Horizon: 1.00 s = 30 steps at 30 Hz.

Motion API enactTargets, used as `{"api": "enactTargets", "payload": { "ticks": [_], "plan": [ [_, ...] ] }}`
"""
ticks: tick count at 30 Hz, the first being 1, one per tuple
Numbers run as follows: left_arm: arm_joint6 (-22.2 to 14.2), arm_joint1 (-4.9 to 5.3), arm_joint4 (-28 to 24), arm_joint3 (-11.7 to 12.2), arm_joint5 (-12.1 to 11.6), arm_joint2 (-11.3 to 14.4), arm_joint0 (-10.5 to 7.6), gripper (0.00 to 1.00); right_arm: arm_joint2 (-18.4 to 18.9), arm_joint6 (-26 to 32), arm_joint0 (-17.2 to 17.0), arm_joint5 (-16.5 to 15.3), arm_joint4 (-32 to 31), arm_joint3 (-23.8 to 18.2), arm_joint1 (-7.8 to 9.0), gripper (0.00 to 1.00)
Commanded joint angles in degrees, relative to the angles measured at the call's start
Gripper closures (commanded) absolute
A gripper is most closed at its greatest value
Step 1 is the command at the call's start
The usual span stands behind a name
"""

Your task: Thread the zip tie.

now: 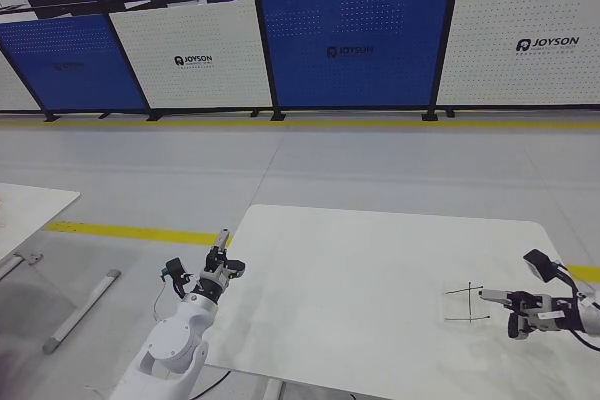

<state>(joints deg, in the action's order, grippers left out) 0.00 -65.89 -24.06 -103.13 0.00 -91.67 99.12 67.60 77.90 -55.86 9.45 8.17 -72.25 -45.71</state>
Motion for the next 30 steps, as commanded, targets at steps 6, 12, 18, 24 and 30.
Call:
{"api": "enactTargets", "payload": {
  "ticks": [6,12,18,24,30],
  "plan": [
    [0.00,0.00,0.00,0.00,0.00,0.00,0.00,0.00,-0.01,0.00,0.00,0.02,0.00,0.00,0.00,0.00],
    [0.00,0.00,0.00,0.00,0.00,0.00,0.00,0.00,-1.16,-6.87,0.41,3.27,-5.12,-1.45,-0.20,0.00],
    [0.00,0.00,0.00,0.00,0.00,0.00,0.00,0.00,-6.34,-9.44,4.74,5.68,-5.91,3.42,-2.13,0.00],
    [0.00,0.00,0.00,0.00,0.00,0.00,0.00,0.00,-9.26,-6.54,7.36,3.14,-4.73,7.31,-3.31,0.00],
    [0.00,0.00,0.00,0.00,0.00,0.00,0.00,0.00,-9.26,-6.54,7.36,3.14,-4.73,7.31,-3.31,0.00]
  ]
}}
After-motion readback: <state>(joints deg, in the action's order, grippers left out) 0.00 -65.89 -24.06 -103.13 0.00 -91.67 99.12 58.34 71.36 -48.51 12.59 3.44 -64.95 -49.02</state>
